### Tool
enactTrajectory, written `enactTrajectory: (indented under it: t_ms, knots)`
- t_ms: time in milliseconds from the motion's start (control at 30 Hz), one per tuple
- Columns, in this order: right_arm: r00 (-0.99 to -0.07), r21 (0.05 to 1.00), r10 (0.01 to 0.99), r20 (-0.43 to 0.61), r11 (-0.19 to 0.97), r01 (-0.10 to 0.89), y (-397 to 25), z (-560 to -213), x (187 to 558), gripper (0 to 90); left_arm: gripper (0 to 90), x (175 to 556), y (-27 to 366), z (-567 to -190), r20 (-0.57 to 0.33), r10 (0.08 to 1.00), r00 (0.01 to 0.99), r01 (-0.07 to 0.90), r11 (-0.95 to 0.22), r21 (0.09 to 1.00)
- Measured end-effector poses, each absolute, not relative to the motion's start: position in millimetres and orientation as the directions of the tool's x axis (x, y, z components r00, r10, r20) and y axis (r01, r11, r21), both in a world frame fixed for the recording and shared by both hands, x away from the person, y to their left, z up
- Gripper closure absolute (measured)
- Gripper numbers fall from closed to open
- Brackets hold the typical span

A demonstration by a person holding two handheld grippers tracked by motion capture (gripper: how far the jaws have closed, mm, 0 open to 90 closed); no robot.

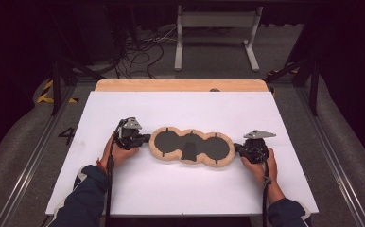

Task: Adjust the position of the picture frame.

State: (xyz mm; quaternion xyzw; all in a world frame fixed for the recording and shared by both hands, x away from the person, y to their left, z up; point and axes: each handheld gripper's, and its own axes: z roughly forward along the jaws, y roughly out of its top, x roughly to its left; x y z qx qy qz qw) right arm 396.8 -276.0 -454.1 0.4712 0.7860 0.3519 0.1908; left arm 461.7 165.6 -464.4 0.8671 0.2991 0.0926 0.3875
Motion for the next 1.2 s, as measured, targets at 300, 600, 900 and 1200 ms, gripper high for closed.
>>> enactTrajectory:
  t_ms: [300, 600, 900, 1200]
  knots:
    - [-0.526, 0.721, 0.848, 0.065, 0.325, 0.612, -277.0, -453.2, 399.6, 90.0, 89.9, 448.7, 171.1, -463.1, -0.052, 0.588, 0.807, 0.439, -0.539, 0.719]
    - [-0.594, 0.711, 0.803, 0.05, 0.389, 0.586, -270.5, -452.2, 387.4, 90.0, 90.0, 429.3, 179.1, -462.1, -0.051, 0.592, 0.804, 0.448, -0.547, 0.707]
    - [-0.585, 0.714, 0.81, 0.038, 0.387, 0.583, -269.7, -452.8, 382.0, 90.0, 90.0, 420.5, 181.4, -463.5, -0.074, 0.58, 0.811, 0.45, -0.537, 0.713]
    - [-0.58, 0.723, 0.814, 0.026, 0.385, 0.573, -273.3, -452.8, 378.0, 88.8, 84.7, 412.4, 184.2, -461.6, -0.066, 0.584, 0.809, 0.437, -0.522, 0.733]
